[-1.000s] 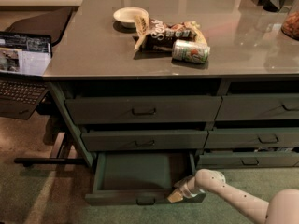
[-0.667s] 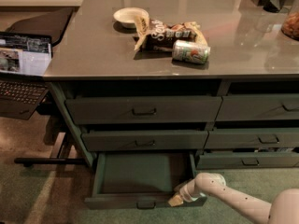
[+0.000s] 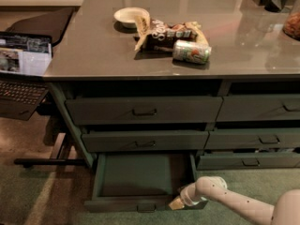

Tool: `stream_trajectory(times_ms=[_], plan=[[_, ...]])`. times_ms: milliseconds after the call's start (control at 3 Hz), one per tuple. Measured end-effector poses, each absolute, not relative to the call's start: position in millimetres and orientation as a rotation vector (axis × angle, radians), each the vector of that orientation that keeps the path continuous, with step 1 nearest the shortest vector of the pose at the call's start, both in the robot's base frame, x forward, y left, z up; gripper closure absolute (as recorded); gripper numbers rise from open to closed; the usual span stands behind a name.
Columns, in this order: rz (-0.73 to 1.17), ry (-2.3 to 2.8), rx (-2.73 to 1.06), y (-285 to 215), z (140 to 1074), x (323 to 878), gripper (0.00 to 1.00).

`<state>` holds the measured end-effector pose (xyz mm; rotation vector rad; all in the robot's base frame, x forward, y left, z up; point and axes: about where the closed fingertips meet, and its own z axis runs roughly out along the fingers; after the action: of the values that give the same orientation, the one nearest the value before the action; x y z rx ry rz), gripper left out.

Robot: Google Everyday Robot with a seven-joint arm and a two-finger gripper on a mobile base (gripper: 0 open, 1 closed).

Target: Open bottom drawer

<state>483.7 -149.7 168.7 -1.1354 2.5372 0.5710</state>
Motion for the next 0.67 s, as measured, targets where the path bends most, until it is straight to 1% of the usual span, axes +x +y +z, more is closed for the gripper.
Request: stream_trajectory(times_ms=[333, 667], plan=[[0.570, 2.537, -1.135, -150, 172, 484, 0.00], [0.541, 2.614, -1.154, -165, 157, 441, 0.00]])
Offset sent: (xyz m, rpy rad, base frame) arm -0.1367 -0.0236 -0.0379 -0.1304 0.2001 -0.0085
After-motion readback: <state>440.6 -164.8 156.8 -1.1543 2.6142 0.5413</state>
